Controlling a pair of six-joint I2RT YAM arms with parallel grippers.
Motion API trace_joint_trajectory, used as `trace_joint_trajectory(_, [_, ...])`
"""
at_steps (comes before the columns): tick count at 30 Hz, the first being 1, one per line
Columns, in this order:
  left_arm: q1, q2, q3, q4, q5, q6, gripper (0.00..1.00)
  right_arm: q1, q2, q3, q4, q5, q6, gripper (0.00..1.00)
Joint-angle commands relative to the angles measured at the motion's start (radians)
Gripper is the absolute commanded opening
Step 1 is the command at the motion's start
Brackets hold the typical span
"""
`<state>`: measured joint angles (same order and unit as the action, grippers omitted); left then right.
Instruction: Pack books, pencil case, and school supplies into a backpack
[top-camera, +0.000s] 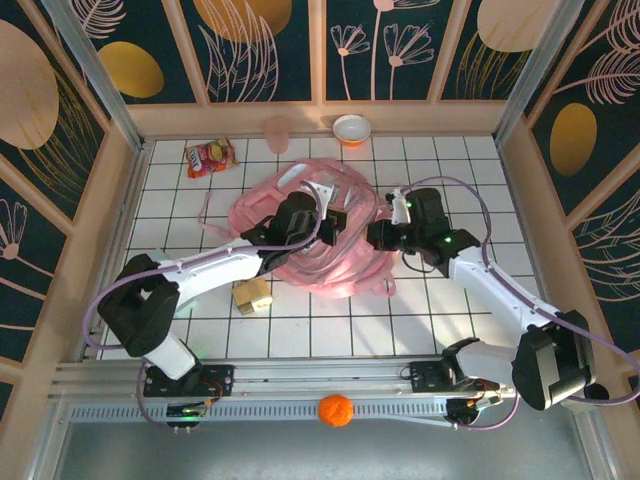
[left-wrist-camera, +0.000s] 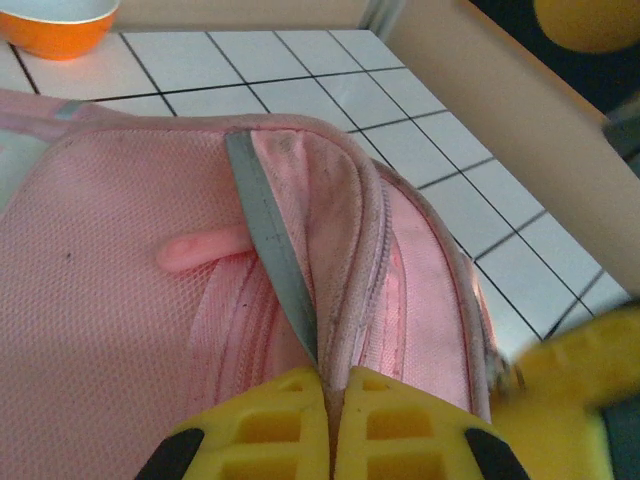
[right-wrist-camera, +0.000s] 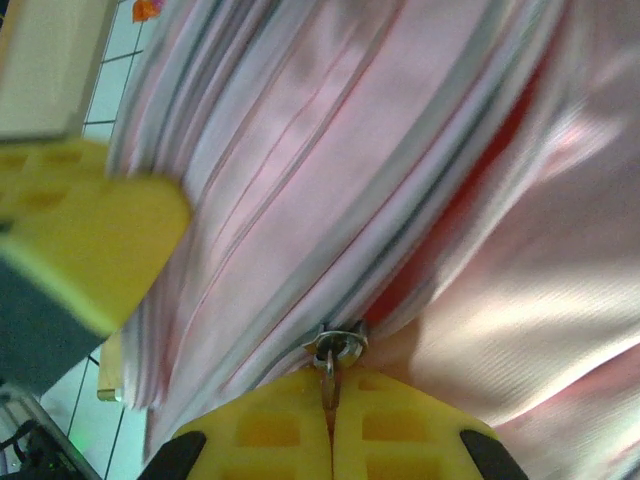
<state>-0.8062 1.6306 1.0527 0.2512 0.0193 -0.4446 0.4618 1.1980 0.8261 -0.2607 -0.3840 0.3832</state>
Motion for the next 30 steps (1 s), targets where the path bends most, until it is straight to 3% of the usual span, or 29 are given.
trace_joint_trajectory(1, [0.005, 0.026, 0.118, 0.105, -0.123, -0.083, 0.00, 0.073, -0.024, -0.001, 0.000, 0.004, 0.038, 0.00])
trace_joint_trajectory(11, [0.004, 0.105, 0.199, 0.109, -0.188, -0.178, 0.00, 0.208, -0.034, -0.025, 0.105, 0.068, 0.180, 0.00])
trace_joint_trajectory(21, [0.004, 0.128, 0.276, 0.141, -0.215, -0.265, 0.00, 0.319, -0.022, -0.060, 0.145, 0.222, 0.310, 0.00])
trace_joint_trajectory(30, [0.004, 0.136, 0.345, 0.210, -0.181, -0.356, 0.00, 0.421, -0.009, -0.045, 0.136, 0.506, 0.428, 0.00])
